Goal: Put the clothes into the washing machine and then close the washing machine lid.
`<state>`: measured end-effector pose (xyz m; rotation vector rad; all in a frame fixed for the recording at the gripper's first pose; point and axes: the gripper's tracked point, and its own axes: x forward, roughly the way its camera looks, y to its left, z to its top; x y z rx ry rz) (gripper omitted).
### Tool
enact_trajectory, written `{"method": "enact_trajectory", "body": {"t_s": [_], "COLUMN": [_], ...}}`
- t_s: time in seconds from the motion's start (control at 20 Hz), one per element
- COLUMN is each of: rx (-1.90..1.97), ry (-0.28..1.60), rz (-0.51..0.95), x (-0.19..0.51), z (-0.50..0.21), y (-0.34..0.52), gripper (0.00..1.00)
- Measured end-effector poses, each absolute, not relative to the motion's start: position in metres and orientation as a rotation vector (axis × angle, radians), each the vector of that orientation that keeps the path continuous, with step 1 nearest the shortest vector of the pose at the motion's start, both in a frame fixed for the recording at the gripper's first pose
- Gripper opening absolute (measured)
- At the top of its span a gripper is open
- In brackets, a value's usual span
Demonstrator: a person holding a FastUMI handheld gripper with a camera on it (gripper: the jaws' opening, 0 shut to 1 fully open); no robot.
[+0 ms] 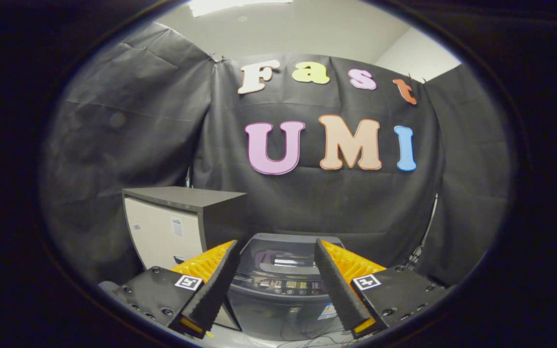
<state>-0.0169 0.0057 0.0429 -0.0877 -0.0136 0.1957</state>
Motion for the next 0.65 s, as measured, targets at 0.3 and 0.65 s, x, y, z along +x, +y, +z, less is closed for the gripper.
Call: {"method": "enact_trajectory", "body": {"t_s": [0.3, 0.65], "rx": [-0.06, -0.003], "ry": [-0.125, -0.186], "rz": [0.184, 0.168], "x": [-0.022, -0.028], "z": [0.062, 0.079], "y": [0.013, 0.005], "gripper": [0.97, 0.97]}}
